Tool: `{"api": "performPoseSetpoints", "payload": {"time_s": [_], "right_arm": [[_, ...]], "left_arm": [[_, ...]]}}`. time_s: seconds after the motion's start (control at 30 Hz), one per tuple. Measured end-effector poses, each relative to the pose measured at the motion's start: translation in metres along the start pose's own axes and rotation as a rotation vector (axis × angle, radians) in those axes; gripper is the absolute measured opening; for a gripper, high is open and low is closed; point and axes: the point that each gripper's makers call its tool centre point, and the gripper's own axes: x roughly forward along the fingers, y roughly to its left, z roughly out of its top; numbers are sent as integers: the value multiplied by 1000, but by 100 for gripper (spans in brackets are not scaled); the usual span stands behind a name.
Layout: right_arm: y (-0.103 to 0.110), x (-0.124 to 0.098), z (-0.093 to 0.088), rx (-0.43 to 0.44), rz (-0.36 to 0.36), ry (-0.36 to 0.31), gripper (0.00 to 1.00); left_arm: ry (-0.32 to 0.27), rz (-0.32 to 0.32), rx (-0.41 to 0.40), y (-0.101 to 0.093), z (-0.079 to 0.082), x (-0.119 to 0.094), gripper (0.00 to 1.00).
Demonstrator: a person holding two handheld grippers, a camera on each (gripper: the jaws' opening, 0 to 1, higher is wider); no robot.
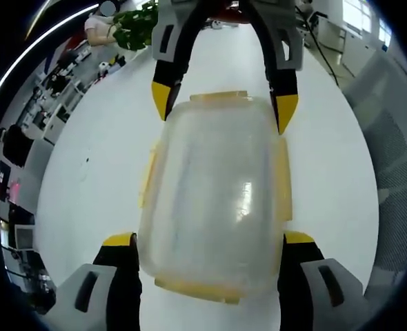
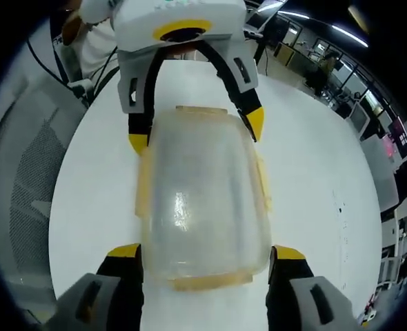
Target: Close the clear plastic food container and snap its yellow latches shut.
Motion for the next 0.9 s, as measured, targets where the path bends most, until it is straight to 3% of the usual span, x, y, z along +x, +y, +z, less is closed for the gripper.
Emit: {"api": "performPoseSetpoints", "payload": {"time_s": [0.37,0.43,0.5,0.53,0.6,0.9], "right_arm": [[-3,1,0,-16,-20,-4,74],[-4,1,-2,-1,-40,-1,82],[-10,0,7,27,-76,-73,99],[-14,-3,14,-2,-89,-105,98],[-15,-8,12,3,-100,-85,99],[-8,-10,12,2,-99,-79,99]], "left_arm": [[-11,15,-2,1,1,-2,80],[-17,26,25,0,-1,-3,80],[-15,70,63,6,-3,-5,90],[-31,79,52,6,-3,-6,96],[-38,83,27,8,-5,-8,99],[-23,94,36,6,-7,-10,99]]}}
